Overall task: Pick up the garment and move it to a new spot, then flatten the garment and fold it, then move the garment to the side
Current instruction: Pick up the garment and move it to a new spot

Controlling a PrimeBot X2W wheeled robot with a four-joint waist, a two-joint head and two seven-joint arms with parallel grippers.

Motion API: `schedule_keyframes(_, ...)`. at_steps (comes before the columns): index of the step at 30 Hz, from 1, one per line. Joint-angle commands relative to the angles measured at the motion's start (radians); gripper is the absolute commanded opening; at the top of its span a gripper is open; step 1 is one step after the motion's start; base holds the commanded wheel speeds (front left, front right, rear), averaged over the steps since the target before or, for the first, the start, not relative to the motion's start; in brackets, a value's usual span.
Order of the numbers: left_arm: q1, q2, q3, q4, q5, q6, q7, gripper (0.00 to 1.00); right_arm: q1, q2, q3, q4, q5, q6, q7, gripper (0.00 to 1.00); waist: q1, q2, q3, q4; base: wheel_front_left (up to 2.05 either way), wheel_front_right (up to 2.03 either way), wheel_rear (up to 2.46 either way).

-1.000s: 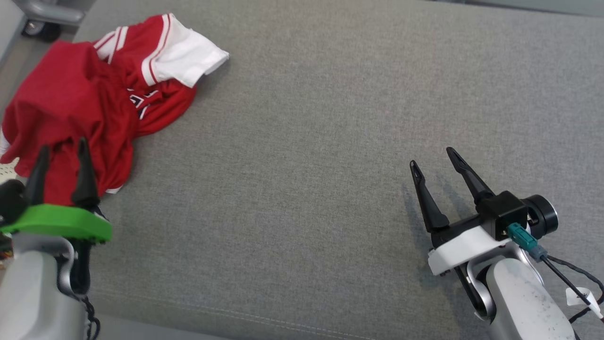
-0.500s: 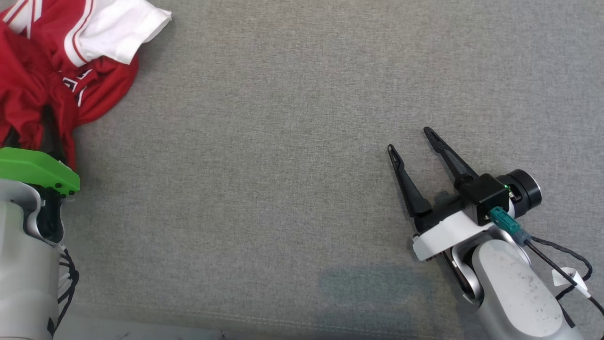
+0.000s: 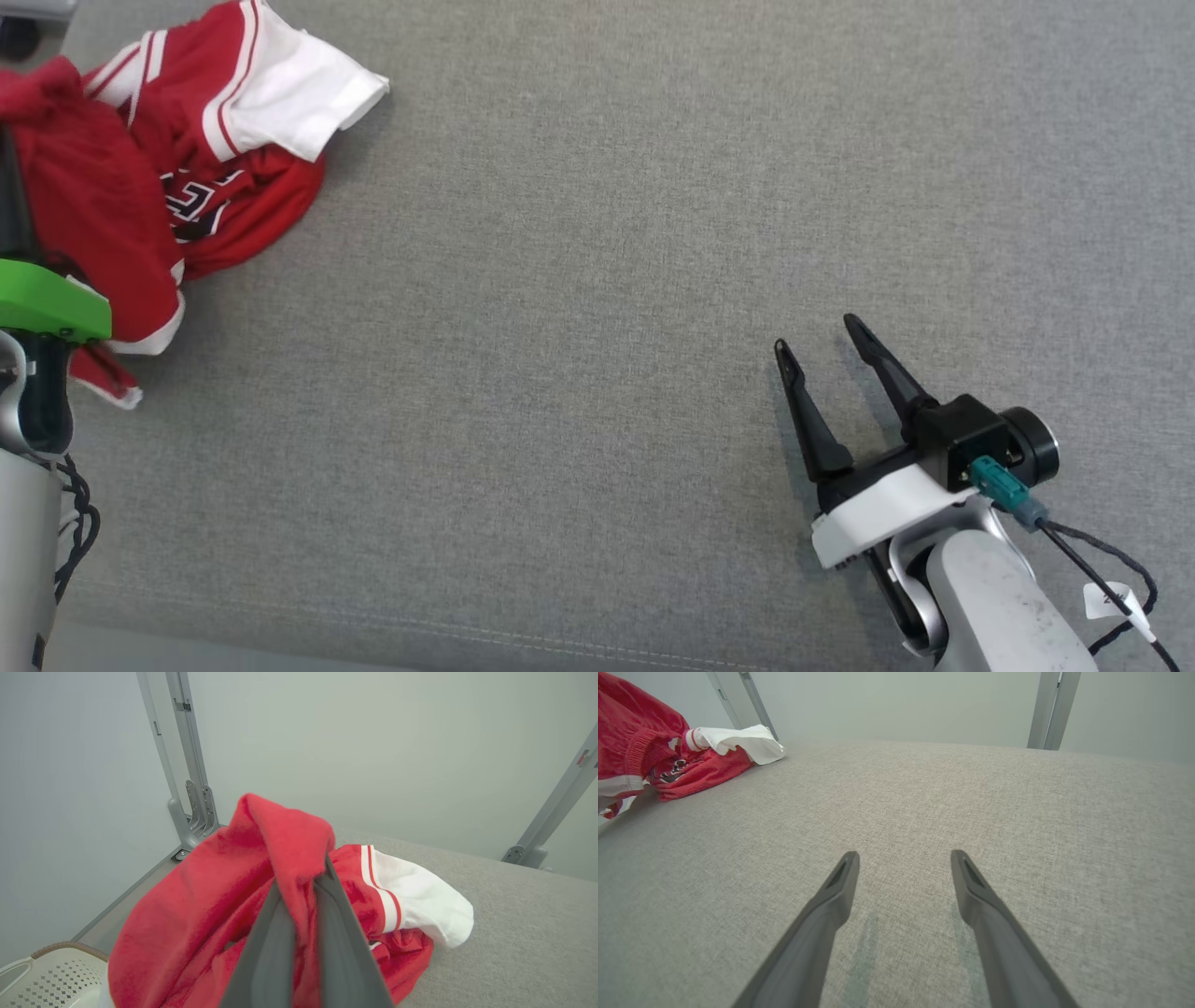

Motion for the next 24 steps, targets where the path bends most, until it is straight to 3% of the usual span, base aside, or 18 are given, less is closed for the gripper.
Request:
schedule_keyframes(1,0.028,0.008,-0.011,-0.042,0.010,-0.001,-0.005,0.00,0.021,0.007,0.001,0.003,0.008,0.000,-0.003,1.00,0.0000,0.0048,-0.077,0.020,0.00,0.00,0.00)
schedule_keyframes(6,0.074,0.019,-0.042,-0.285,0.014,-0.001,0.002,0.00,0.052,0.033,0.009,0.007,0.028,0.000,-0.003,1.00,0.0000,0.0048,-0.153,0.000,0.00,0.00,0.00)
schedule_keyframes(11,0.151,-0.013,-0.098,-0.593,-0.006,0.020,0.097,0.00,0.081,0.044,-0.005,0.001,0.047,0.000,-0.003,1.00,0.0000,0.0048,-0.204,-0.060,0.00,0.00,0.00)
schedule_keyframes(17,0.214,-0.105,-0.191,-0.909,-0.044,0.091,0.217,0.00,0.098,0.048,-0.001,-0.010,0.075,0.000,-0.003,1.00,0.0000,0.0048,-0.213,-0.172,0.00,0.00,0.00)
schedule_keyframes(18,0.220,-0.137,-0.240,-0.966,-0.048,0.104,0.258,0.00,0.097,0.048,-0.002,-0.015,0.089,0.000,-0.003,1.00,0.0000,0.0048,-0.207,-0.220,0.00,0.00,0.00)
schedule_keyframes(24,0.218,-0.227,-0.364,-0.953,-0.069,0.105,0.323,0.00,0.094,0.048,-0.001,-0.029,0.119,0.000,-0.003,1.00,0.0000,0.0048,-0.173,-0.368,0.00,0.00,0.00)
